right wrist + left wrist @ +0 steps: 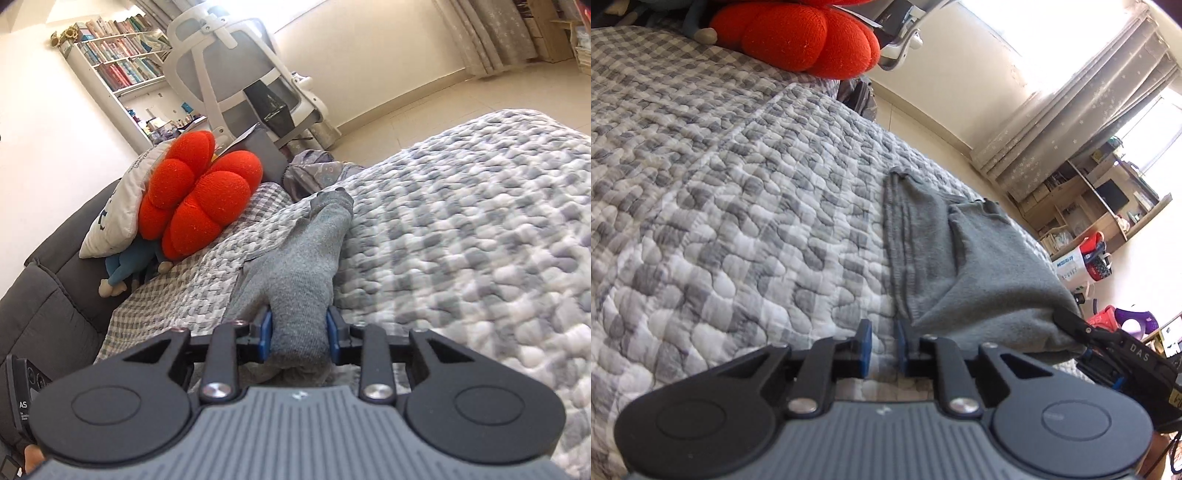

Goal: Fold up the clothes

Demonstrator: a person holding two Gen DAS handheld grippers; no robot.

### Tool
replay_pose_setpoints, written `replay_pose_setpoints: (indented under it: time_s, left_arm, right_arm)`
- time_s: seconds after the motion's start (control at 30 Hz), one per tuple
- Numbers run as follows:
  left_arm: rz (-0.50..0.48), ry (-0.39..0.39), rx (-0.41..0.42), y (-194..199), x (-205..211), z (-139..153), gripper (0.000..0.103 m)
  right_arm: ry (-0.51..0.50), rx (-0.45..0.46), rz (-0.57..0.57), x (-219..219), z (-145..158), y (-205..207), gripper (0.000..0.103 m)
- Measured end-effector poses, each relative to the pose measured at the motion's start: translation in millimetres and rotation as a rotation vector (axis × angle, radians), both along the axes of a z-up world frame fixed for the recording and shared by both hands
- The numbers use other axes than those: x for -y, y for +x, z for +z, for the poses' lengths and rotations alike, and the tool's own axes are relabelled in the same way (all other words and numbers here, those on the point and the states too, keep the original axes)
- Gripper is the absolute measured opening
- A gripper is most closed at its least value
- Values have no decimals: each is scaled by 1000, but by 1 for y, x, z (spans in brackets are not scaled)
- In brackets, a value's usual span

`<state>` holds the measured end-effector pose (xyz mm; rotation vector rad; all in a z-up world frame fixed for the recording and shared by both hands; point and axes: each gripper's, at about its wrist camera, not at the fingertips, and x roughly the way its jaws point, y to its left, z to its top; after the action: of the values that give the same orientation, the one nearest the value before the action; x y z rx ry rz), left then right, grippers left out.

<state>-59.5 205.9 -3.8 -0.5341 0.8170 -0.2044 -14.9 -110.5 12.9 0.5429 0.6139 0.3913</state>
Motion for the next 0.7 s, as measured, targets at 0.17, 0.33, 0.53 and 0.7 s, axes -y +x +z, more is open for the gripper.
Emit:
replay_pose_setpoints:
  time_s: [0.17,0.33,0.53,0.7]
  left_arm:
    - [5,-45,63,-2,-6,7,14]
    - [-28,-25,101,-3,6,19,24]
    - [-56,-47,71,0,20,3,50]
    - [-47,-33,70,4,31,-3,58]
  right_arm:
    - [20,5,-11,12,-23,-7,32]
    - [85,18,4,21,-35,-2,47]
    - [141,1,22,32,-30,-6,73]
    - [196,-40,8,32,-26,-1,78]
